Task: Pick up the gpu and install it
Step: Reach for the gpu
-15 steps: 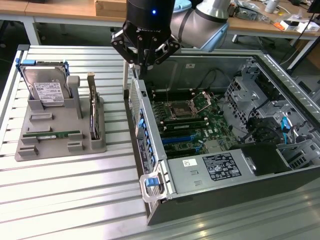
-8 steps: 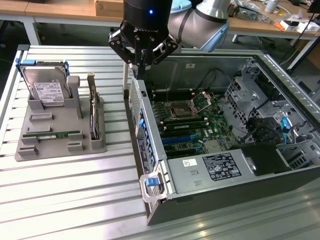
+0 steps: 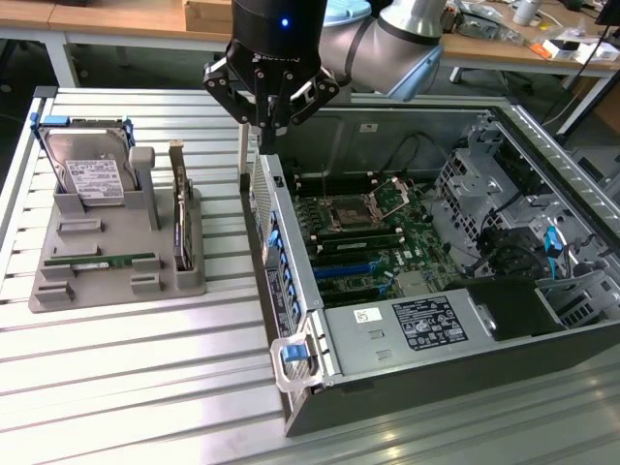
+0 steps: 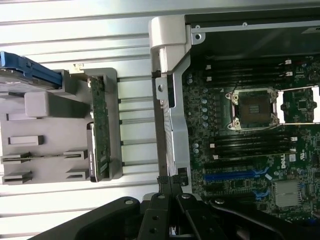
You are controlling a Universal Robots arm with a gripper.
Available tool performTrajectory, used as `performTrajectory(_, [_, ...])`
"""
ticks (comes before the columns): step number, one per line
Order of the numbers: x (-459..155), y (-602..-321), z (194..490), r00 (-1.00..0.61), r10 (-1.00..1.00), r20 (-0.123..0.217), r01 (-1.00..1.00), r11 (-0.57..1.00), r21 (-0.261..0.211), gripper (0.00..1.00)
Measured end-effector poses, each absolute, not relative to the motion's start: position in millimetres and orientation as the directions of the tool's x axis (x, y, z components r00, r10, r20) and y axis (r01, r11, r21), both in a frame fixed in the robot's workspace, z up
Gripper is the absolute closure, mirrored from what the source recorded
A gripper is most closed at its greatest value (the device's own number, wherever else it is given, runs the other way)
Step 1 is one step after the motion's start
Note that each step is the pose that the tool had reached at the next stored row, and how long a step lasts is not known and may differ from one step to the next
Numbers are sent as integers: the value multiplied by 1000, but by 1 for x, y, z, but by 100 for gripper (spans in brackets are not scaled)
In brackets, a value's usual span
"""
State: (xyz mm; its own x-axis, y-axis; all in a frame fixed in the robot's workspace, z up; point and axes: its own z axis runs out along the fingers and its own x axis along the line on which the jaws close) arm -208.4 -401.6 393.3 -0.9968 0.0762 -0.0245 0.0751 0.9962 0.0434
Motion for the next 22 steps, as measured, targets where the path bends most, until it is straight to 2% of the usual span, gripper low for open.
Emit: performTrajectory(22, [-228,-402,393,-997,76,-25,75,996,43,89])
